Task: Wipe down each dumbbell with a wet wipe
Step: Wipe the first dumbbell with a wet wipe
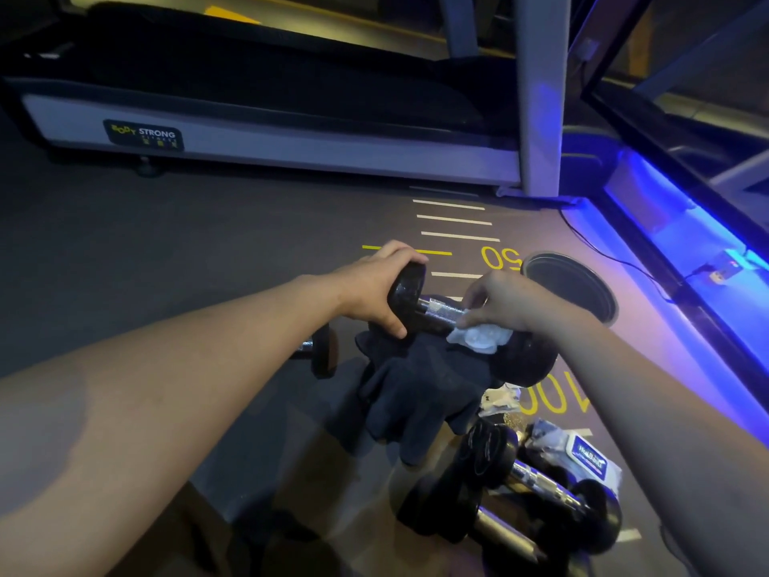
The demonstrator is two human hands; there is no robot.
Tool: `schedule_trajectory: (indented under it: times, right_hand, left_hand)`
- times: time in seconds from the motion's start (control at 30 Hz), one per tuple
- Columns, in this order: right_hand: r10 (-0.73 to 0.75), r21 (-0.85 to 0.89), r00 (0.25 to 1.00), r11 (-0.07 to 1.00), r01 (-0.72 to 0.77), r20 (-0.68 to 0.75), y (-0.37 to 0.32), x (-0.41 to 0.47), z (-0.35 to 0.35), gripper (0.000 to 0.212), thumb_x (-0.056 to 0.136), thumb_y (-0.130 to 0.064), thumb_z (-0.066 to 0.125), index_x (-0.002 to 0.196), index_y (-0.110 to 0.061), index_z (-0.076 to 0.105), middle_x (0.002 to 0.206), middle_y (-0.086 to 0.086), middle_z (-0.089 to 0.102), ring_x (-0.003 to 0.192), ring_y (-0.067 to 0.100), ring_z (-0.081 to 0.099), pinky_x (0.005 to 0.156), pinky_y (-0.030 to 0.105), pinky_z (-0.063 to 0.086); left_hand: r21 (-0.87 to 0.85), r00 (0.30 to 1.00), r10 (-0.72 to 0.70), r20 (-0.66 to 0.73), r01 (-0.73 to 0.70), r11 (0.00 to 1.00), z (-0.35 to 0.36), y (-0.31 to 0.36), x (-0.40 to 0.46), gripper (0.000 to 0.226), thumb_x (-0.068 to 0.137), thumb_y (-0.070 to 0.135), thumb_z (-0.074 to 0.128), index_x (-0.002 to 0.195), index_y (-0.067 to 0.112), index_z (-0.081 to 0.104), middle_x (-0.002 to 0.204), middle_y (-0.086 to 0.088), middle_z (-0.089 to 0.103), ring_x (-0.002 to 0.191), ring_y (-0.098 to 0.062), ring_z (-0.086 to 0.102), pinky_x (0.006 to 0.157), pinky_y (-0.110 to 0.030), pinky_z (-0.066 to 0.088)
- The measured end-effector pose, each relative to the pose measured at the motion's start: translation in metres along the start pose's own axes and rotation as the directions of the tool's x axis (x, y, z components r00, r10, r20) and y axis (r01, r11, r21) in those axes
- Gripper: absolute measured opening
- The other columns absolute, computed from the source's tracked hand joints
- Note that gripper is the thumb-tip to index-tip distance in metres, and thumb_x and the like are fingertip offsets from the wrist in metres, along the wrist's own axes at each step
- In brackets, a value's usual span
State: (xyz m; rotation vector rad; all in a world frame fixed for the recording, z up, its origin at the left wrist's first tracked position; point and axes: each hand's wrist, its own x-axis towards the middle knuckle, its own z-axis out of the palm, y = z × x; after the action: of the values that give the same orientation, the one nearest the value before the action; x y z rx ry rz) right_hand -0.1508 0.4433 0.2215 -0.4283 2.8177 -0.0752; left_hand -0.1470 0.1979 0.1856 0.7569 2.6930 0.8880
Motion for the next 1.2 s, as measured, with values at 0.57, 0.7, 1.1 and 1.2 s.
schedule_trajectory:
  times: [0.57, 0.7, 1.1, 1.2]
  right_hand:
    - [0.073, -0.08, 0.965, 0.995, -0.054, 0.252, 0.014, -0.018, -0.02, 0.02, 0.069, -0.037, 0.087, 0.085, -0.034, 0.075, 0.065, -0.012, 0.067, 0.054, 0.004, 0.061, 0.042, 0.012, 0.041]
    - [0.083, -0.139, 0.978, 0.989, -0.057, 0.191, 0.012, -0.011, -0.013, 0.025, 0.062, -0.043, 0.088, 0.079, -0.032, 0.073, 0.08, -0.008, 0.072, 0.08, 0.017, 0.063, 0.074, 0.025, 0.045]
    - [-0.057, -0.538, 0.91, 0.821, -0.191, -0.41, -0.004, -0.049, 0.054, 0.032, 0.06, -0.031, 0.084, 0.07, -0.007, 0.065, 0.063, 0.009, 0.061, 0.074, 0.029, 0.06, 0.115, 0.055, 0.02]
    - [-0.08, -0.534, 0.881, 0.82, -0.208, -0.466, 0.0, -0.049, 0.065, 0.036, 0.06, -0.029, 0.085, 0.074, -0.003, 0.063, 0.067, 0.012, 0.061, 0.077, 0.033, 0.059, 0.114, 0.055, 0.024]
  left_hand:
    - [-0.034, 1.0, -0.03, 0.004, 0.03, 0.999, -0.002, 0.006, -0.004, 0.112, 0.056, 0.031, 0.097, 0.146, 0.035, 0.032, 0.15, 0.009, 0.027, 0.138, -0.024, 0.03, 0.111, -0.036, 0.033]
    - [-0.024, 1.0, -0.03, -0.004, 0.03, 0.999, -0.001, 0.008, -0.005, 0.112, 0.055, 0.031, 0.097, 0.146, 0.035, 0.032, 0.15, 0.008, 0.027, 0.138, -0.025, 0.031, 0.113, -0.037, 0.033]
    - [-0.01, 0.999, -0.049, -0.011, 0.049, 0.999, -0.001, 0.01, -0.005, 0.113, 0.053, 0.032, 0.098, 0.145, 0.036, 0.033, 0.15, 0.008, 0.028, 0.138, -0.026, 0.032, 0.112, -0.039, 0.036]
    - [-0.013, 0.999, -0.049, -0.013, 0.049, 0.999, -0.001, 0.01, -0.005, 0.113, 0.052, 0.033, 0.098, 0.144, 0.037, 0.033, 0.149, 0.009, 0.028, 0.137, -0.025, 0.032, 0.111, -0.038, 0.036]
